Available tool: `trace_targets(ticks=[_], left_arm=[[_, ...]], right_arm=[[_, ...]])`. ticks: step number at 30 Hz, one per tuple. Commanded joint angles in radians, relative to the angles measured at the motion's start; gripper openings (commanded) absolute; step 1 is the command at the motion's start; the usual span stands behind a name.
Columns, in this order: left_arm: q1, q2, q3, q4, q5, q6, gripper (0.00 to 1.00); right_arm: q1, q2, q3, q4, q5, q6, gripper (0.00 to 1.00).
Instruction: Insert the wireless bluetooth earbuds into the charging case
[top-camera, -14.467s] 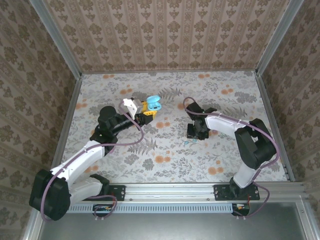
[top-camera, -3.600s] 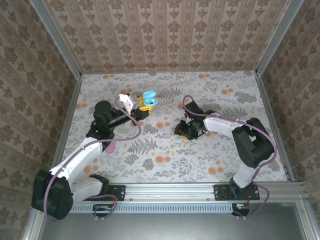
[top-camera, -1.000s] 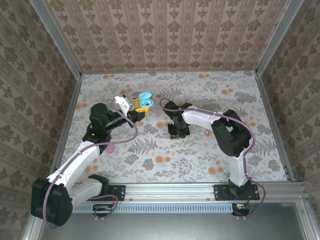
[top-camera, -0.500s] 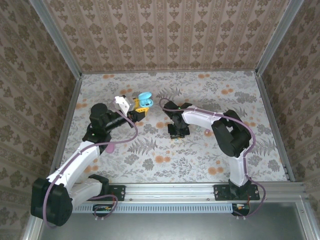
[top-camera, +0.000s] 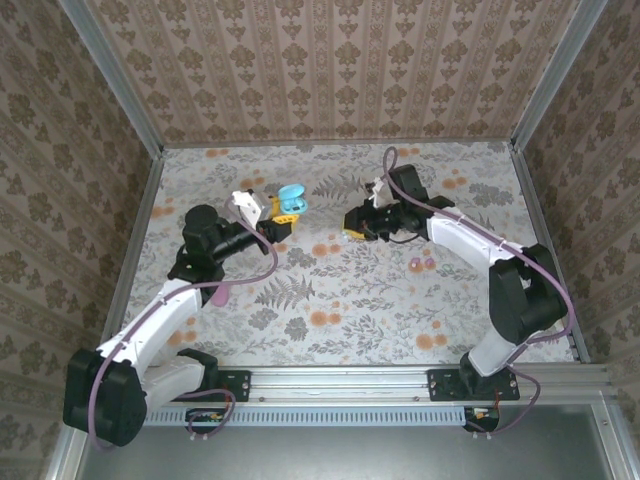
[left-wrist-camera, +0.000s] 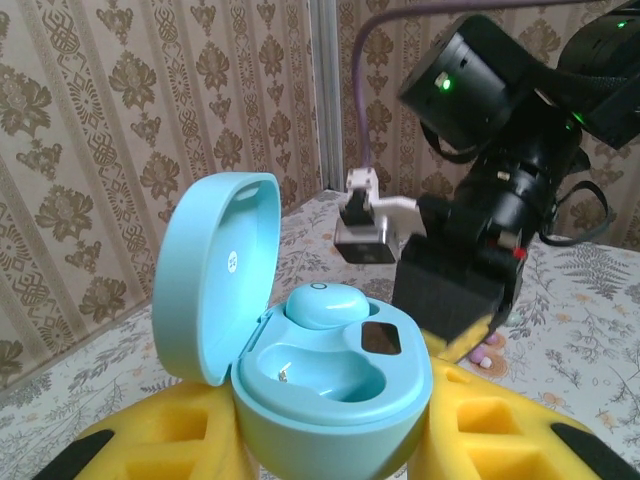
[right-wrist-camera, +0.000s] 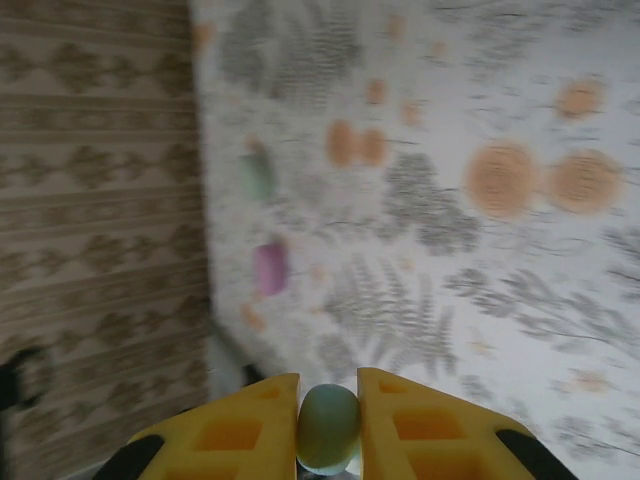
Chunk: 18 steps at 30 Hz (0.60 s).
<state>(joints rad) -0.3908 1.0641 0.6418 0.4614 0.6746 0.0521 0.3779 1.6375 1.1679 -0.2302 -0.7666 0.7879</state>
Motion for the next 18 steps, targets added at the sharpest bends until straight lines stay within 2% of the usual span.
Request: trace_targets(ticks=[1, 4, 8, 13, 18], left_arm=[[0.000, 0.019, 0.031, 0.058, -0.007, -0.026, 0.23], [-0.009, 0.040, 0.031, 0.069, -0.008, -0.034, 0.23], [-0.025, 0.074, 0.041, 0.075, -0.015, -0.032, 0.23], [-0.044, 0.124, 0.060, 0.083, -0.017, -0.017, 0.23], [-0.080, 0.178, 0.078, 0.103, -0.026, -0.007, 0.22]], right_arm=[[-0.024, -0.042, -0.014, 0.197, -0.265, 0.119, 0.22], [-0.042, -0.061, -0.016, 0.291, -0.339, 0.195, 0.22], [-0.051, -0.092, -0.015, 0.378, -0.375, 0.265, 0.22], [-0.051, -0.129, 0.013, 0.355, -0.357, 0.253, 0.22], [-0.038, -0.158, 0.064, 0.226, -0.271, 0.125, 0.22]])
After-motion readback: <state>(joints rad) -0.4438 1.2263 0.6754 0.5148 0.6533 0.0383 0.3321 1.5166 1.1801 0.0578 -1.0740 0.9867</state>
